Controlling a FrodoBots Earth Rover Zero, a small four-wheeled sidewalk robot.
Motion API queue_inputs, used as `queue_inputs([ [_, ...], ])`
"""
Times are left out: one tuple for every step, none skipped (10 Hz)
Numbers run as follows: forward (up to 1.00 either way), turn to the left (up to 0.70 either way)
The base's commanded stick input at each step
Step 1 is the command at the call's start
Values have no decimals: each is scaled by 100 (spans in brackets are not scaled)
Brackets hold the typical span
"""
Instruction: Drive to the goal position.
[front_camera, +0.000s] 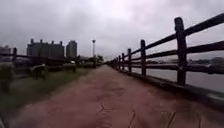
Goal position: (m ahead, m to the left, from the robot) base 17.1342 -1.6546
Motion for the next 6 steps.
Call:
queue_inputs([
  [100,0],
  [100,0],
  [100,0],
  [100,0],
  [100,0],
  [100,0],
])
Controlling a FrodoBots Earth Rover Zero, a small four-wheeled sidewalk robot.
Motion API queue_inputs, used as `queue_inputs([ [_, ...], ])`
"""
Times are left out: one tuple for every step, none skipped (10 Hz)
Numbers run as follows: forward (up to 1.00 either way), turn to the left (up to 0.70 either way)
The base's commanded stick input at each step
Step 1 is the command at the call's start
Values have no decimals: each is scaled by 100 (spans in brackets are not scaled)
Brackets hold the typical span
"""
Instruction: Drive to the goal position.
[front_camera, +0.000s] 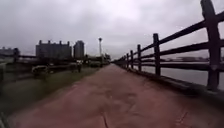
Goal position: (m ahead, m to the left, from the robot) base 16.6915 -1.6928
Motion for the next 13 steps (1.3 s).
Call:
queue_inputs([
  [100,0],
  [100,0],
  [100,0],
  [100,0],
  [100,0],
  [100,0],
  [100,0],
  [100,0],
  [100,0],
  [100,16],
  [100,38],
  [100,40],
  [100,35],
])
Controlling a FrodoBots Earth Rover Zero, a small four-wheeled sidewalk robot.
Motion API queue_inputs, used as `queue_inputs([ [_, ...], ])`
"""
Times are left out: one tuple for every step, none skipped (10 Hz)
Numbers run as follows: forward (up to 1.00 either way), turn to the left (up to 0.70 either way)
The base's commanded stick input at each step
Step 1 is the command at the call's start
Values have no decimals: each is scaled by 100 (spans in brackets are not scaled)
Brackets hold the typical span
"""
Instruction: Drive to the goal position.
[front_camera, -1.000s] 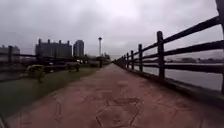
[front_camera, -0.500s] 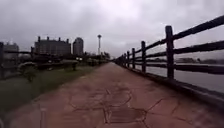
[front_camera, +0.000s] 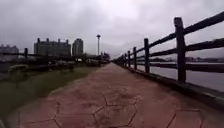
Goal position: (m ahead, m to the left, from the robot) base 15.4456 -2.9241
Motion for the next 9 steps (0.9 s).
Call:
queue_inputs([
  [100,30],
  [100,0],
  [100,0],
  [100,0],
  [100,0],
  [100,0],
  [100,0],
  [100,0],
  [100,0],
])
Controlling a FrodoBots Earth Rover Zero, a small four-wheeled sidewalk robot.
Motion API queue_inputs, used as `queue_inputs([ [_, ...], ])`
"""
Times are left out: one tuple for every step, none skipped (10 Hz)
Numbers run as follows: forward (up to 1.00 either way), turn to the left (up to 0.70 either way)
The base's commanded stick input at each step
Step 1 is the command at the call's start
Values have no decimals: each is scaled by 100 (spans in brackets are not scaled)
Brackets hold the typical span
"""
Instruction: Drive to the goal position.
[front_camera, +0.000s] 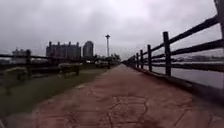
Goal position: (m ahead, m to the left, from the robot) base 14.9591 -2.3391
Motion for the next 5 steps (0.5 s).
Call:
queue_inputs([
  [100,0],
  [100,0],
  [100,0],
  [100,0],
  [100,0],
])
